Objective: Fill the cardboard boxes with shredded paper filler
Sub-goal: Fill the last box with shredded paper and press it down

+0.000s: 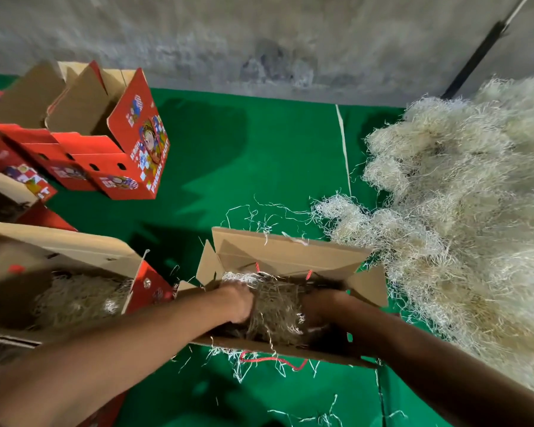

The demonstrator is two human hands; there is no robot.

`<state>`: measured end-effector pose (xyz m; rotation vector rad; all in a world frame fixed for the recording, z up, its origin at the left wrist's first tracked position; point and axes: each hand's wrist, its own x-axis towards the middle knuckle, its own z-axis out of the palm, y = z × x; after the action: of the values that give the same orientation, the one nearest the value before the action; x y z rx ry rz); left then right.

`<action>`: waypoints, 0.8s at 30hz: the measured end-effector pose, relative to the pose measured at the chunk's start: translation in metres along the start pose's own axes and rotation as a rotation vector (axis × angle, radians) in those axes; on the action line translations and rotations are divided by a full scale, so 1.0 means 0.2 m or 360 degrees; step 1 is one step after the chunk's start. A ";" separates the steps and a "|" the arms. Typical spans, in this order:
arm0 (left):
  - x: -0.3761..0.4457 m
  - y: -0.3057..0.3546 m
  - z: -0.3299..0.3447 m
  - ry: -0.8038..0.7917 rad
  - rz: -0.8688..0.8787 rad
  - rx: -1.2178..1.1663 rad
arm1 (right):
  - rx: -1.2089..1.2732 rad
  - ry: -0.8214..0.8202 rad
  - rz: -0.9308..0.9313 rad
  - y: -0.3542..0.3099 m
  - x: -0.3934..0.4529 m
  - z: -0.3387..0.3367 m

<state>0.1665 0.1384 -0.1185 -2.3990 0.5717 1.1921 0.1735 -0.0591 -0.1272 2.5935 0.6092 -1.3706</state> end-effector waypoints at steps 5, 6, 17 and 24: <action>-0.11 -0.01 -0.18 0.0369 0.0123 -0.0287 | -0.0098 0.0460 -0.0080 -0.02 -0.04 -0.11; -0.11 -0.01 -0.20 0.0380 0.0138 -0.0292 | -0.0124 0.0481 -0.0191 -0.05 -0.06 -0.14; -0.04 -0.09 -0.01 0.0027 0.0125 -0.0431 | 0.0003 0.0175 -0.0634 -0.20 -0.02 0.03; 0.02 -0.08 0.07 0.0208 0.0326 -0.0519 | -0.0282 0.0433 -0.0059 -0.09 0.06 0.06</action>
<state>0.1681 0.1590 -0.1269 -2.7632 0.7273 1.3048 0.1636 -0.0432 -0.1434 2.6523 0.7813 -0.9297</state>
